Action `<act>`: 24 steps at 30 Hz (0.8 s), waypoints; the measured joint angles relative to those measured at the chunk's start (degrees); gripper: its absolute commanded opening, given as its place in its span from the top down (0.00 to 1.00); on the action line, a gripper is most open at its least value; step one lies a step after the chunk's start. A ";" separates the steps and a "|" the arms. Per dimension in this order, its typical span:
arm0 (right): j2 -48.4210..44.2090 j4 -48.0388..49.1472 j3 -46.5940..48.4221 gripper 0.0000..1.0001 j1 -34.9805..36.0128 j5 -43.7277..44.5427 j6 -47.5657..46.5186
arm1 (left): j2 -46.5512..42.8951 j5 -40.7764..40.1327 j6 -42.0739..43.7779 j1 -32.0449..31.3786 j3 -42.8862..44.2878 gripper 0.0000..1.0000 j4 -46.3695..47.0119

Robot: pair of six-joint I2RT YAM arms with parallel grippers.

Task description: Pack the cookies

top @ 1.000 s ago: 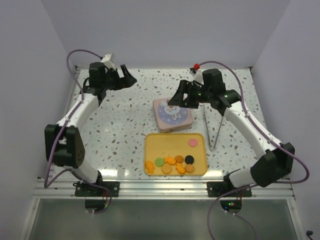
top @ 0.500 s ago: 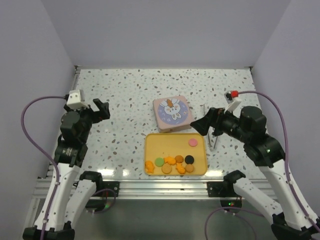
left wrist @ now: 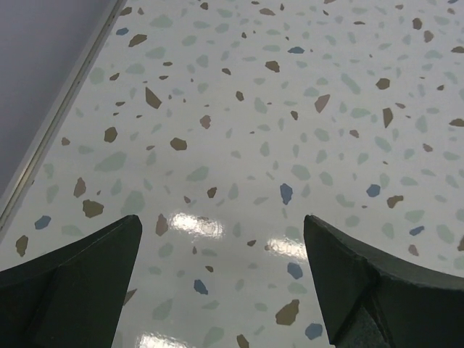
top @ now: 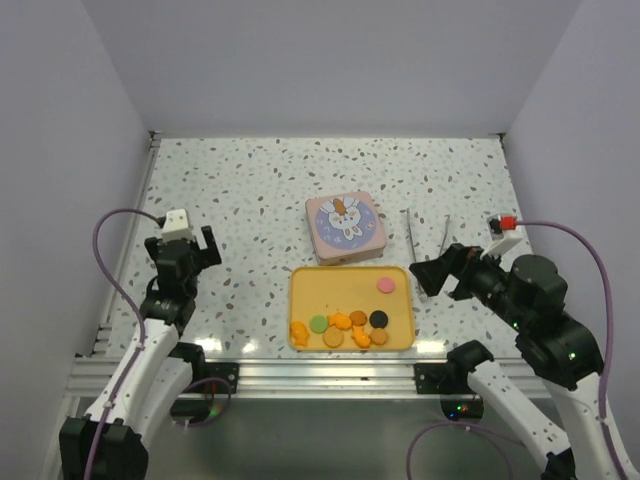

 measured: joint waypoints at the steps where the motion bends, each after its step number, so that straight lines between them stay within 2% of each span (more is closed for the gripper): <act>1: -0.87 -0.63 -0.02 0.01 0.00 0.37 0.00 | 0.98 -0.92 0.70 0.00 -1.86 0.00 2.67; 5: -4.35 -2.16 -0.92 0.01 0.00 1.81 -0.24 | 8.26 -4.50 0.98 0.00 -9.33 0.00 14.53; 9: -5.66 -3.61 -1.33 0.01 0.00 2.67 -0.98 | 19.10 -4.90 0.96 0.11 -12.92 0.00 24.20; 13: -5.44 -4.15 -1.33 0.01 0.00 3.63 -1.81 | 30.03 -4.11 2.27 0.76 -11.65 0.00 32.79; 18: -3.50 -4.48 -1.42 0.01 0.00 4.15 -2.78 | 38.47 -0.79 5.97 1.70 -9.14 0.00 46.05; 24: 0.07 -4.20 -2.56 0.01 0.00 3.10 -3.45 | 45.75 4.90 8.66 3.21 -3.19 0.00 53.37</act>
